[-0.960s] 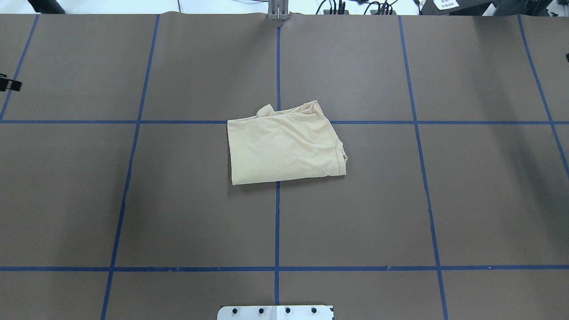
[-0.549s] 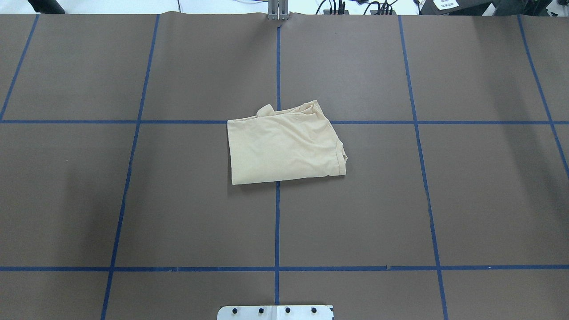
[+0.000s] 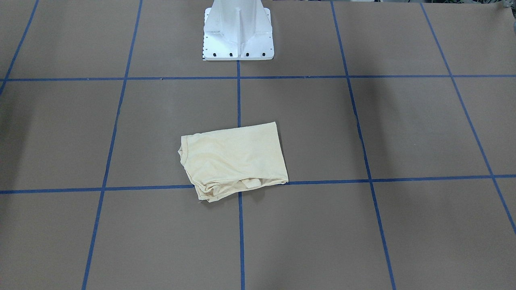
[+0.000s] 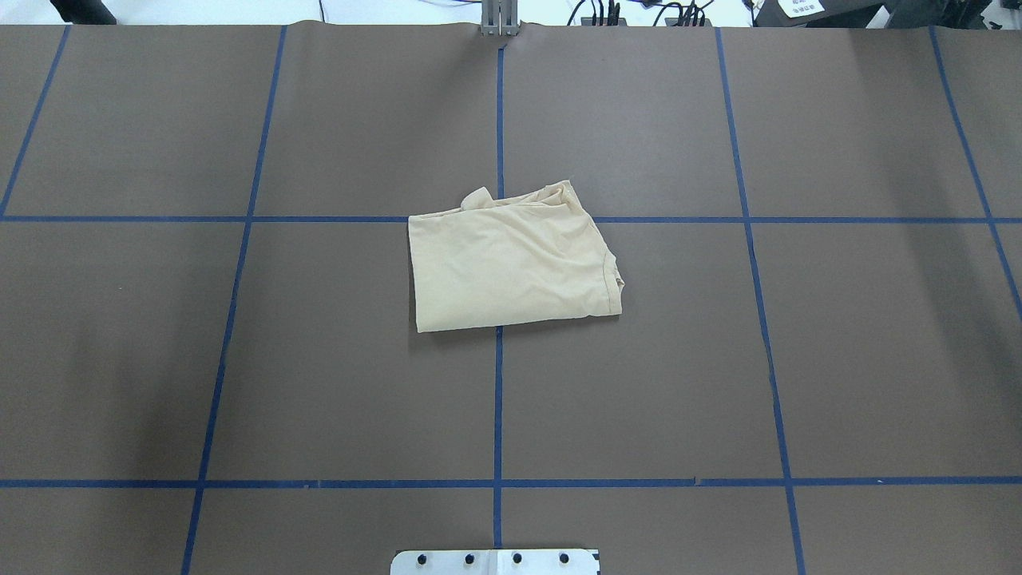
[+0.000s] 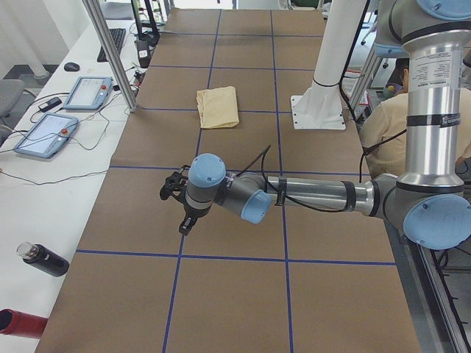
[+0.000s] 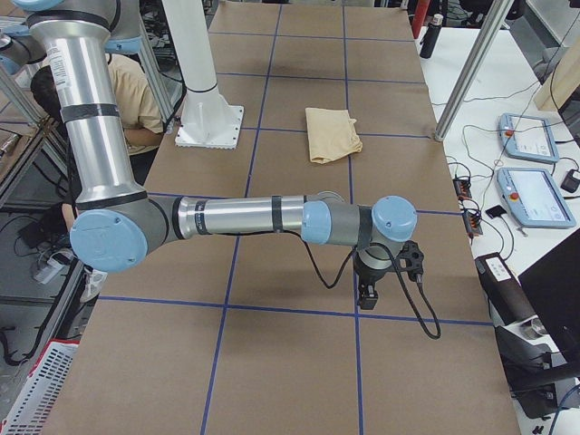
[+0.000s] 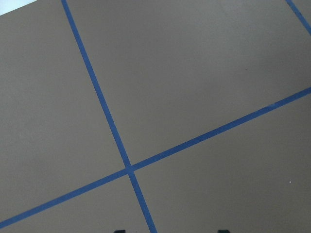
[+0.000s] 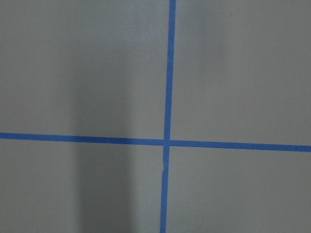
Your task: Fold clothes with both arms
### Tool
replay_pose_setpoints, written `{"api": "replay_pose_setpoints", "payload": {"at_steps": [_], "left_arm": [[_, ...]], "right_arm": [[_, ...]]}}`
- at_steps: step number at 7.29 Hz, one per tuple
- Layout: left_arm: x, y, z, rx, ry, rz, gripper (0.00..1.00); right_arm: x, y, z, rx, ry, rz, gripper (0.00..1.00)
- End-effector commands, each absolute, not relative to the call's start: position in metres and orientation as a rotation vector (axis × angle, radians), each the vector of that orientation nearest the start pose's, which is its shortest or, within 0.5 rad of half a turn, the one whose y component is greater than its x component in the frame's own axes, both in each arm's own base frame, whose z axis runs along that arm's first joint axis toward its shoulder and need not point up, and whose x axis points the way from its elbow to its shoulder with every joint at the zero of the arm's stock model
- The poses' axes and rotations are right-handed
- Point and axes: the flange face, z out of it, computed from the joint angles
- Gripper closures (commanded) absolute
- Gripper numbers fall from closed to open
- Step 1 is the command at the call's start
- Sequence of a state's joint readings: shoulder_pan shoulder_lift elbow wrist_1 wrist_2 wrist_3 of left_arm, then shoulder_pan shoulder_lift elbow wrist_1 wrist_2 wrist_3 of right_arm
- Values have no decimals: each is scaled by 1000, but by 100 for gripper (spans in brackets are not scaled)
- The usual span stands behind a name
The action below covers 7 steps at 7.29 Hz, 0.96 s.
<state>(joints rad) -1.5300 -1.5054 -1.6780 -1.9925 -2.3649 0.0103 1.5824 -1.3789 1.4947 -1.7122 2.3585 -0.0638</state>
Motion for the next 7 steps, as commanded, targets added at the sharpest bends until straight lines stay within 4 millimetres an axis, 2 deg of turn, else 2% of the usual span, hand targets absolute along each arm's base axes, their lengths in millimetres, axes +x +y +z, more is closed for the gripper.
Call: {"api": "replay_pose_setpoints", "payload": {"at_steps": [1, 2, 4, 6, 7], "left_arm": [[-68, -455, 592, 443, 775, 186, 1], [-67, -423, 575, 447, 770, 182, 1], [-65, -426, 572, 402, 793, 94, 1], [-64, -426, 577, 402, 795, 108, 1], [-62, -440, 581, 395, 791, 102, 1]], "right_arm": [[67, -558, 597, 35, -819, -61, 0], [68, -553, 595, 45, -801, -63, 0], [64, -540, 614, 9, -806, -55, 0], [63, -541, 609, 6, -818, -49, 0], [63, -539, 609, 11, -819, -51, 0]]}}
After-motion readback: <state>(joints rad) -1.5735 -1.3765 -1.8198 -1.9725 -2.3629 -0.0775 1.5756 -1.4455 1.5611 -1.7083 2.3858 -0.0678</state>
